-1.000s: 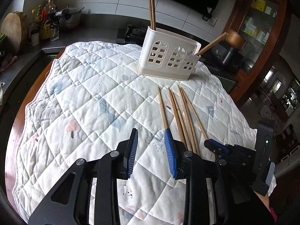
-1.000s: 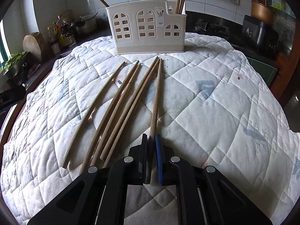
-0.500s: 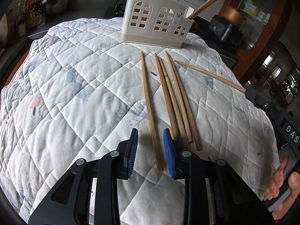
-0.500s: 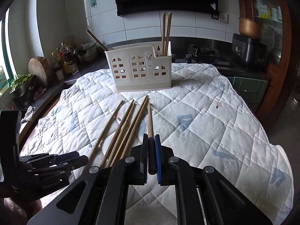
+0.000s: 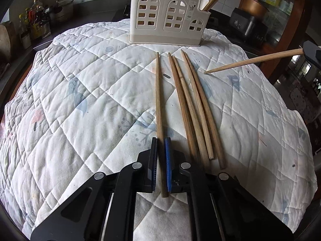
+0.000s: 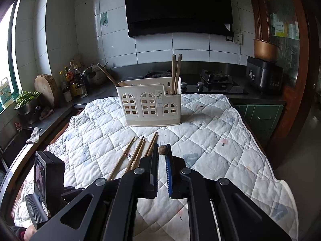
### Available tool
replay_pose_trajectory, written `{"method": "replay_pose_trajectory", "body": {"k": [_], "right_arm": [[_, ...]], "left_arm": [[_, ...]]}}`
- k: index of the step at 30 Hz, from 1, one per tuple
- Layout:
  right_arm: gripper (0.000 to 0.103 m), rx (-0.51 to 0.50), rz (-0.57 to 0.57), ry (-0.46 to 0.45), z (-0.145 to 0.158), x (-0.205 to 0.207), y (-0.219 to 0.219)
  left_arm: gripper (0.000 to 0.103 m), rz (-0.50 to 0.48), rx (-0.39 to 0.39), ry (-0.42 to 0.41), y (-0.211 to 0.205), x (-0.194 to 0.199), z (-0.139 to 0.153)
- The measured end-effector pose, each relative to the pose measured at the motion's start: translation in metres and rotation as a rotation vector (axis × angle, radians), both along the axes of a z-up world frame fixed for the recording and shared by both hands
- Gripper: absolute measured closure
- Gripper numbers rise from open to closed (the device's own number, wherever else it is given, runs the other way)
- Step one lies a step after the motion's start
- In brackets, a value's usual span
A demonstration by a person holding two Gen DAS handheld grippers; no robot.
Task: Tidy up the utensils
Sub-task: 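Drop the right tool's chopstick into the holder while the left tool inserts its chopstick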
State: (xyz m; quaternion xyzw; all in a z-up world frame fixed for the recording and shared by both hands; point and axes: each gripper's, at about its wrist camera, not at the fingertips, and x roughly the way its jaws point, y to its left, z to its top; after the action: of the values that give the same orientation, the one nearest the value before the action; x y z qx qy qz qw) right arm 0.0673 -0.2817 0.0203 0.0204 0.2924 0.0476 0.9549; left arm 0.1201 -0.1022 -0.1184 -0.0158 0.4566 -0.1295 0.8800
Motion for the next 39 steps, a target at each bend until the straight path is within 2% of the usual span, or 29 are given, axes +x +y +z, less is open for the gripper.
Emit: {"method": "replay_pose_trajectory", "body": {"k": [5, 14, 19, 22, 28, 32, 39], "right_arm": [[0.096, -0.009, 0.014, -0.010, 0.011, 0.004, -0.002], [0.096, 0.016, 0.093, 0.006, 0.053, 0.039, -0.012], [0.096, 0.013, 0.135, -0.004, 0.095, 0.070, -0.014], [0.096, -0.024, 0.128, -0.034, 0.124, 0.089, -0.013], [0.096, -0.033, 0.095, -0.106, 0.169, 0.124, -0.012], [0.096, -0.075, 0.053, -0.100, 0.171, 0.157, -0.006], [0.096, -0.104, 0.037, 0.008, 0.131, 0.213, 0.005]], "left_arm": [[0.098, 0.006, -0.037, -0.044, 0.014, -0.002, 0.024], [0.098, 0.000, -0.059, -0.253, 0.038, 0.011, 0.112], [0.098, -0.022, -0.066, -0.272, 0.043, 0.030, 0.138], [0.098, -0.033, -0.063, -0.290, 0.046, 0.037, 0.151], [0.098, -0.043, -0.061, -0.317, 0.050, 0.049, 0.174], [0.098, -0.060, -0.057, -0.353, 0.048, 0.051, 0.193], [0.098, -0.076, -0.056, -0.465, 0.045, 0.054, 0.248]]}}
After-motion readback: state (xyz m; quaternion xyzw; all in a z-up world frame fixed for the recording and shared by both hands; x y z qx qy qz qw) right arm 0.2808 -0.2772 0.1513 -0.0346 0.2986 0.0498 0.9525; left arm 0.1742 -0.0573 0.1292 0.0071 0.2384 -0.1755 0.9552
